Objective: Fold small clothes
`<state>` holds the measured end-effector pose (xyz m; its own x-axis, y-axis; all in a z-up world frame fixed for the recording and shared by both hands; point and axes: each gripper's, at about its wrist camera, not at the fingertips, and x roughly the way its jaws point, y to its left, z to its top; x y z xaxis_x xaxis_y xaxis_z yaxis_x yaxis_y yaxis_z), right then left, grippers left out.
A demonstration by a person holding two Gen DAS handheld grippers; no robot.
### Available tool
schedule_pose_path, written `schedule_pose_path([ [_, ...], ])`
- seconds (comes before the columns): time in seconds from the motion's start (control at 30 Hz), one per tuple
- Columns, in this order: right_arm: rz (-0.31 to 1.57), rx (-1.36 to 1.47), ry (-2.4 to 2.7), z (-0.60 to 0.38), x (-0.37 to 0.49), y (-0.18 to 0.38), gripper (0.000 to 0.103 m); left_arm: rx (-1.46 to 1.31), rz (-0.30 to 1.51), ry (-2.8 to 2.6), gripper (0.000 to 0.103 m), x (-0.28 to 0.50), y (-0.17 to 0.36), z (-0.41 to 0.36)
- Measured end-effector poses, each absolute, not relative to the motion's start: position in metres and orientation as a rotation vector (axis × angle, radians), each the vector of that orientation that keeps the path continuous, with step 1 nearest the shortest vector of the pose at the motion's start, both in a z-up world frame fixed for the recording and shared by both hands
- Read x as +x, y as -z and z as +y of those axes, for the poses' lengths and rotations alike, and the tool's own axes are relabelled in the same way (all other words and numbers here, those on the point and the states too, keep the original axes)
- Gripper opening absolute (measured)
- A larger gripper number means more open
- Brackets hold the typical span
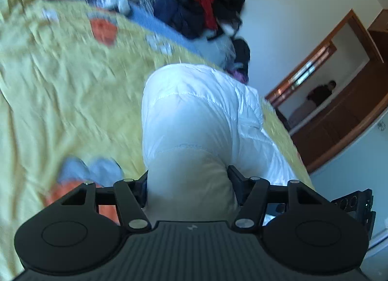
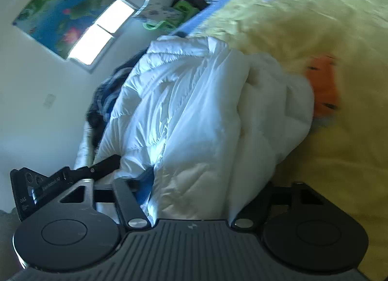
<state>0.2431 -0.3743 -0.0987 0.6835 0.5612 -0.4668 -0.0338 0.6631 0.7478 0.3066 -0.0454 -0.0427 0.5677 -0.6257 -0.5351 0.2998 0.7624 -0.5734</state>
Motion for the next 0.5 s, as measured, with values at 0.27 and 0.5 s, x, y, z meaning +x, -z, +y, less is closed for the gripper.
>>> schedule_pose_path([
  [0.27, 0.809, 0.733, -0.412, -0.306, 0.332, 0.095, 0.063, -0.483, 0.785, 0.374, 0.068, 0.349, 0.057, 0.014],
  [0.5, 0.806, 0.989, -0.328, -0.33, 0.324, 0.114, 0.1, -0.674, 0.805, 0.401, 0.082, 0.345, 0.071, 0.052],
])
